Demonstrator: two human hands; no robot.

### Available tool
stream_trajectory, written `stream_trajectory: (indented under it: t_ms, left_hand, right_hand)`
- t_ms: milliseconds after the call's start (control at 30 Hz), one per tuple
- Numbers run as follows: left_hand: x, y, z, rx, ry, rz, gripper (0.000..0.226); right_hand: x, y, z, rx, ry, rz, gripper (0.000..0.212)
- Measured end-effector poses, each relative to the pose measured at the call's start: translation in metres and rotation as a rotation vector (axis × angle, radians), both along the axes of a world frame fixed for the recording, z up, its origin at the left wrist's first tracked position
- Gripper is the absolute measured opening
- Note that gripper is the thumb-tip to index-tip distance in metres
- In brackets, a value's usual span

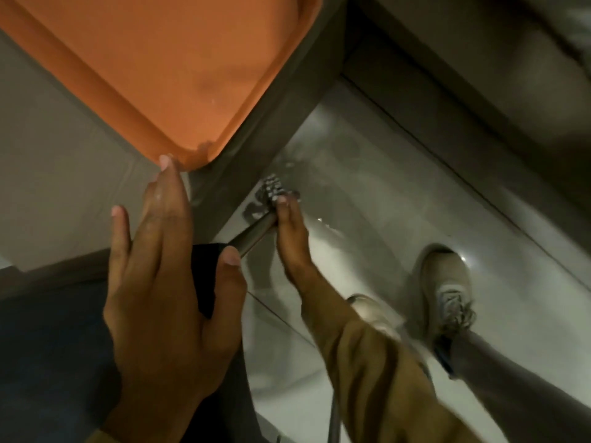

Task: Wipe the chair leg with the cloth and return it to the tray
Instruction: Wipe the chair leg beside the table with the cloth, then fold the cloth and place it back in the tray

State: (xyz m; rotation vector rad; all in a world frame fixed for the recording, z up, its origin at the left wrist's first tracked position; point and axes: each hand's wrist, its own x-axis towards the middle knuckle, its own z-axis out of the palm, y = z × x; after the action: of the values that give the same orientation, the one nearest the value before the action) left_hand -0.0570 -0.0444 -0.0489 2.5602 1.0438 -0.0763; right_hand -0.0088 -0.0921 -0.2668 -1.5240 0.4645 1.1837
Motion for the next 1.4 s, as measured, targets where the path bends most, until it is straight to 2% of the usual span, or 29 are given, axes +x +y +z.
stream_trajectory:
  t_ms: [67,200,333,400,433,500,567,600,667,733,767,833,933,1000,1100,1167,1267,1333,1400]
  left_hand:
    - [0.001,0.0,0.001,-0.004,-0.018,0.004,0.075]
    - [-0.002,0.003,0.0,0.002,-0.019,0.008,0.074]
    - [-0.001,0.006,0.009,-0.059,0.013,-0.025,0.076]
    - [0.002,0.008,0.019,-0.138,-0.024,0.045,0.076]
    - [0.006,0.009,0.022,-0.235,-0.085,0.148,0.077]
    - [0.021,0.013,0.035,-0.588,-0.315,0.509,0.08]
    - [0.04,0.02,0.046,-0.948,-0.595,0.848,0.076]
    - [0.047,0.022,0.052,-1.079,-0.672,0.97,0.07]
    - [0.057,0.024,0.063,-1.325,-0.732,1.027,0.065]
    - [0.066,0.024,0.071,-1.426,-0.697,0.921,0.061]
    - [0.07,0.024,0.07,-1.403,-0.723,0.919,0.056]
    - [0.075,0.026,0.071,-1.263,-0.818,1.055,0.055]
    - [0.092,0.026,0.076,-1.061,-0.829,1.153,0.067]
    - [0.101,0.025,0.077,-1.009,-0.85,1.175,0.077]
    - [0.108,0.028,0.073,-0.933,-0.91,1.153,0.083]
    - [0.112,0.035,0.063,-0.856,-0.871,1.094,0.077]
    - [0.118,0.048,0.049,-0.629,-0.641,1.048,0.06]
    - [0.12,0.056,0.038,-0.431,-0.534,1.026,0.047]
    - [0.123,0.061,0.023,-0.366,-0.539,1.004,0.042]
  right_hand:
    - [-0.011,-0.014,0.048,0.055,-0.083,0.014,0.046]
    - [-0.017,-0.04,0.129,0.165,-0.264,0.103,0.021]
    - [0.023,-0.056,0.185,0.144,-0.396,0.317,0.022]
    - [0.054,-0.064,0.217,0.151,-0.446,0.442,0.02]
    - [0.07,-0.068,0.229,0.156,-0.46,0.478,0.018]
    - [0.106,-0.066,0.255,0.189,-0.44,0.525,0.019]
    - [0.139,-0.057,0.274,0.248,-0.356,0.499,0.023]
    - [0.152,-0.05,0.28,0.298,-0.302,0.471,0.024]
    - [0.173,-0.028,0.292,0.376,-0.184,0.432,0.021]
    - [0.189,-0.005,0.296,0.375,-0.122,0.418,0.022]
    - [0.194,0.004,0.297,0.359,-0.109,0.422,0.023]
    - [0.206,0.021,0.299,0.322,-0.092,0.512,0.025]
    - [0.229,0.033,0.305,0.382,-0.141,0.783,0.031]
    - [0.244,0.04,0.304,0.4,-0.298,0.954,0.031]
    - [0.257,0.05,0.287,0.327,-0.633,1.107,0.027]
    - [0.258,0.061,0.277,0.267,-0.719,1.126,0.028]
    - [0.253,0.074,0.26,0.243,-0.761,1.138,0.032]
    - [0.251,0.087,0.252,0.287,-0.757,1.126,0.042]
    - [0.252,0.098,0.241,0.32,-0.8,1.143,0.059]
